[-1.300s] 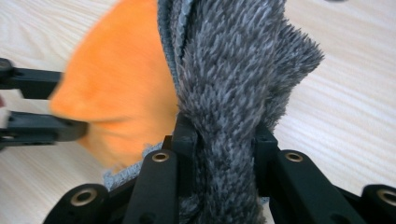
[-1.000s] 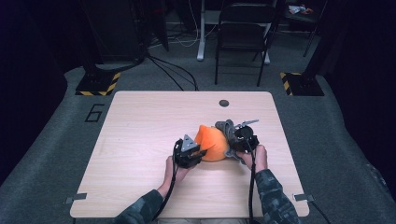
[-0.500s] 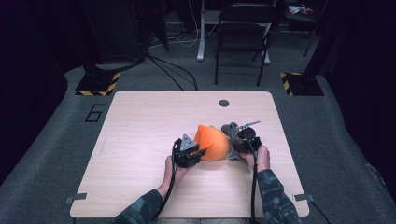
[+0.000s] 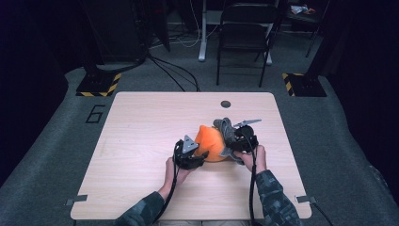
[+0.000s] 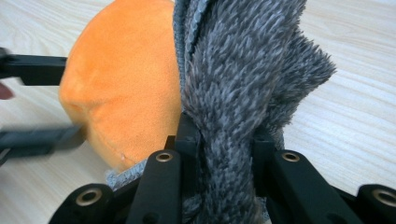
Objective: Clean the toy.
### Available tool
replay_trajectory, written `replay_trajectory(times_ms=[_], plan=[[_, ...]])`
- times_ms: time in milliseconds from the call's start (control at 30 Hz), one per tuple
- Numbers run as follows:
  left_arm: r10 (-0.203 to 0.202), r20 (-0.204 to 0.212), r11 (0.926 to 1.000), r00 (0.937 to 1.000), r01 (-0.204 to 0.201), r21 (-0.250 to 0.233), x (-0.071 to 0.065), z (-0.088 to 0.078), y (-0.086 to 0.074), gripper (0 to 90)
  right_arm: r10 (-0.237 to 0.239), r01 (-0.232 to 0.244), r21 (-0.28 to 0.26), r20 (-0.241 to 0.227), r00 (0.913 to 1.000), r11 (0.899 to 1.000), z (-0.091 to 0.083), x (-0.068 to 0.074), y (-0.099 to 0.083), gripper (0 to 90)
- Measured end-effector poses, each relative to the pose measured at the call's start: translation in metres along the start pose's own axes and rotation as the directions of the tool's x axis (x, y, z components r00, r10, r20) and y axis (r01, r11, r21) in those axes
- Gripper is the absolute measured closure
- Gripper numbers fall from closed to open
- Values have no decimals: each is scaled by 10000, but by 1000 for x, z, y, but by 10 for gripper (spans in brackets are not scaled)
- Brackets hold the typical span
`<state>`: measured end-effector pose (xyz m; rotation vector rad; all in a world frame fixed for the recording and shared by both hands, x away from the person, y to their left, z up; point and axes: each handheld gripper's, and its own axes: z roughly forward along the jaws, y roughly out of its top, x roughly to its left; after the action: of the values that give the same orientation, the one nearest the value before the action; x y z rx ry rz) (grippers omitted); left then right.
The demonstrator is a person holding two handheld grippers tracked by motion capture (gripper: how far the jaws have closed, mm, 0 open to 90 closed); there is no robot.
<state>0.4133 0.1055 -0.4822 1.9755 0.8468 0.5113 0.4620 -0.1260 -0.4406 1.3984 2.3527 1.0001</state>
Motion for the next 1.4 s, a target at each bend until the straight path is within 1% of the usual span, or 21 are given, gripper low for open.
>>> replay_trajectory(times_ms=[67,133,167,200,300,367,400,433,533,600,633,700,800,867,967,1000,1067,1100,1167,1300,1400], plan=[[398,-203,9991,9990,-395,136,-6,1,1,358,-46,46,-101,3,10000,9999,1,-2,0,724],[305,-277,9991,9992,-297,288,-7,8,-2,333,-5,4,-110,-74,10000,9999,2,-4,-1,724],[371,-339,9984,9987,-356,431,-5,11,-3,339,24,-25,-153,-80,10000,9999,2,-4,-1,724],[363,-410,9986,9985,-346,401,-5,13,-5,357,62,-64,-211,-99,9999,9998,3,-4,-1,723],[330,-349,9991,9988,-320,283,-2,13,-8,504,-75,74,-177,-47,10000,9998,3,-3,-1,722],[229,-297,9996,9993,-225,143,1,13,-10,622,-176,176,-297,17,9998,9994,3,-2,0,718],[176,-229,9998,9996,-173,131,4,12,-10,657,-293,296,-407,87,9995,9987,2,-3,0,719],[48,-184,10000,9998,-46,84,5,12,-10,685,-117,120,-436,82,9999,9990,-1,-2,1,719],[-67,-141,10000,9999,68,64,7,10,-10,727,-340,354,-866,168,9993,9956,-11,6,7,722],[3,-134,10000,9999,-2,88,5,10,-8,733,-464,467,-1103,57,9989,9928,-19,17,12,722],[59,-146,9999,9999,-58,90,4,9,-8,733,-621,607,-1316,-71,9980,9894,-23,25,15,722],[79,-133,9999,9999,-77,127,0,10,-7,730,-958,928,-1457,-135,9953,9850,-26,39,17,722],[184,-216,9997,9996,-180,188,-2,10,-7,725,-1306,1224,-1551,-435,9905,9803,-23,56,17,719],[239,-229,9994,9995,-234,242,-2,10,-7,724,-1451,1393,-1420,-315,9889,9800,-16,64,16,716],[297,-265,9993,9992,-291,246,-3,11,-8,718,-1545,1501,-1075,-334,9874,9828,-2,66,13,714],[257,-206,9992,9995,-250,312,-3,11,-8,717,-1785,1760,-1079,-138,9838,9785,3,65,12,714],[284,-165,9992,9995,-279,284,-2,12,-8,716,-1723,1717,-978,19,9850,9803,7,65,11,715],[284,-137,9992,9995,-280,284,-2,12,-8,716,-1859,1853,-951,31,9826,9781,7,62,11,716],[288,-64,9990,9996,-285,340,-1,12,-8,714,-1745,1753,-857,163,9845,9808,8,63,10,717],[194,3,9992,9998,-194,349,0,12,-9,711,-2267,2304,-702,573,9723,9706,9,68,9,717],[208,-6,9994,9998,-208,288,0,12,-9,710,-2456,2493,-598,633,9673,9666,8,67,10,717]])
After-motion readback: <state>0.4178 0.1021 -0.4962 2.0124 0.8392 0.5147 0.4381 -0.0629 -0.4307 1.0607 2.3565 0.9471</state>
